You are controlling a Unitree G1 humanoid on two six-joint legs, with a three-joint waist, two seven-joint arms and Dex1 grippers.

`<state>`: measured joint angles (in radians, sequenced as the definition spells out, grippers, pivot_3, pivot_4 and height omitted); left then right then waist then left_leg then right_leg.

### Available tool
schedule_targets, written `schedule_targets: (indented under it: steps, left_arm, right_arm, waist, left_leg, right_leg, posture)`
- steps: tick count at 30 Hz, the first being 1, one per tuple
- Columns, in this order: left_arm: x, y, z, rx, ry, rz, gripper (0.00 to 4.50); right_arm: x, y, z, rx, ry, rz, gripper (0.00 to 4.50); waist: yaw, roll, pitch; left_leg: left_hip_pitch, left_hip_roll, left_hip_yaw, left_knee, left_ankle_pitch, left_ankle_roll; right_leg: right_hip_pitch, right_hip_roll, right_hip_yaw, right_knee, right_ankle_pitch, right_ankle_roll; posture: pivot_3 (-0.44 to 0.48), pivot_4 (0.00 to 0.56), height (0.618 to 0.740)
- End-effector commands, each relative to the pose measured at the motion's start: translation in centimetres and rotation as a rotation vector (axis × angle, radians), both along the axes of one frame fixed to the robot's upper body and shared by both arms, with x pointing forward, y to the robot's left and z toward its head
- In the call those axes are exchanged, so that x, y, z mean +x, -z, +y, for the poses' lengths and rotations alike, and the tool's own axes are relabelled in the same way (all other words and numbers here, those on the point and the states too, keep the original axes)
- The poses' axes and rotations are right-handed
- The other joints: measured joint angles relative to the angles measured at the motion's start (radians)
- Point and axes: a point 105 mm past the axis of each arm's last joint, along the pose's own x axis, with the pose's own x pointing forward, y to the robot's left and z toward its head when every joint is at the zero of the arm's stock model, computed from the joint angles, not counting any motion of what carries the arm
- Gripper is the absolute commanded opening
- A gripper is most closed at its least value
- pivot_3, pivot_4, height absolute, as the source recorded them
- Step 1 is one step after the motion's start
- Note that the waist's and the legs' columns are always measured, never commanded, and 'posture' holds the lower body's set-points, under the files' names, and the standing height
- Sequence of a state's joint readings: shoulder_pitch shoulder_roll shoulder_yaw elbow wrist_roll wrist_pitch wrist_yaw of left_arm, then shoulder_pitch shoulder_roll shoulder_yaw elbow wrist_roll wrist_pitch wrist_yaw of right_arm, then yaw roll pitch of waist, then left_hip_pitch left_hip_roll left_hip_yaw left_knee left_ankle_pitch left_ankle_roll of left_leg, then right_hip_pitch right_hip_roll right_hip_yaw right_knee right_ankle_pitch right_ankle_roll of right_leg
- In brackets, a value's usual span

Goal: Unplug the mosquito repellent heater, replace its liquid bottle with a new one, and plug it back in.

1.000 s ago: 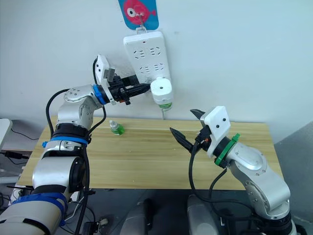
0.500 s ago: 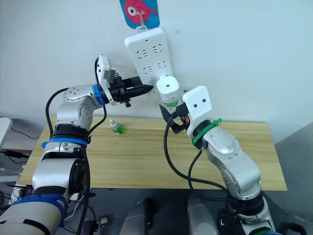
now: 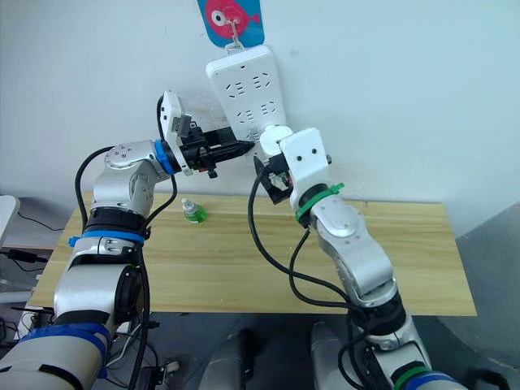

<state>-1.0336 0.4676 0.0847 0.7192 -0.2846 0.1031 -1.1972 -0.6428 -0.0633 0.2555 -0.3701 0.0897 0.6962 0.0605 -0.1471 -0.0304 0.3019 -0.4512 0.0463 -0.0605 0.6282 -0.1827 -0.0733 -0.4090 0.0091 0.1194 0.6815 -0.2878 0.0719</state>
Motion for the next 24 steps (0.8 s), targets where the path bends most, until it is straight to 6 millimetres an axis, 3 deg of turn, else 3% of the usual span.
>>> schedule_targets:
  steps: [1, 5, 10, 18, 24]
  left_arm:
    - [-0.1, -0.8, -0.3, 0.002, -0.006, -0.035, 1.32]
    - [0.0, -0.7, -0.1, 0.003, -0.018, -0.036, 1.32]
    - [0.5, -0.5, 0.3, 0.012, -0.066, -0.04, 1.32]
    - [1.6, 0.5, 2.2, 0.068, -0.191, -0.061, 1.32]
    - [2.0, 0.8, 2.9, 0.086, -0.252, -0.092, 1.32]
  right_arm:
    - [0.0, -1.7, -0.2, 0.03, 0.018, -0.074, 4.12]
    - [0.3, -1.8, -0.5, 0.035, 0.033, -0.081, 2.98]
    - [-0.2, -2.1, -0.8, 0.046, 0.035, -0.085, 2.99]
    - [-3.4, -2.4, -2.8, 0.042, -0.023, -0.032, 2.99]
    - [-4.7, -2.6, -2.8, 0.035, -0.061, -0.004, 2.99]
  waist:
    - [0.0, 0.0, 0.0]
    - [0.0, 0.0, 0.0]
    - [0.0, 0.0, 0.0]
    - [0.002, 0.0, 0.0]
    - [-0.021, 0.0, 0.0]
  left_leg:
    - [0.0, 0.0, 0.0, 0.0, 0.0, 0.0]
    - [0.0, 0.0, 0.0, 0.0, 0.0, 0.0]
    - [0.0, 0.0, 0.0, 0.001, 0.0, 0.0]
    - [-0.001, -0.001, -0.002, 0.0, 0.0, 0.0]
    - [0.001, 0.0, -0.002, 0.0, 0.011, 0.003]
  right_leg:
    - [0.0, 0.0, 0.0, 0.0, 0.0, 0.0]
    - [0.0, 0.0, 0.0, 0.0, 0.0, 0.0]
    - [0.0, 0.0, 0.0, 0.001, 0.0, 0.0]
    - [0.0, -0.001, -0.002, 0.001, 0.0, 0.0]
    - [0.001, 0.0, -0.001, 0.001, 0.004, 0.0]
  posture:
    - [-0.274, 0.297, 0.735]
    - [-0.274, 0.295, 0.735]
    - [-0.275, 0.294, 0.735]
    - [-0.269, 0.293, 0.735]
    - [-0.267, 0.28, 0.735]
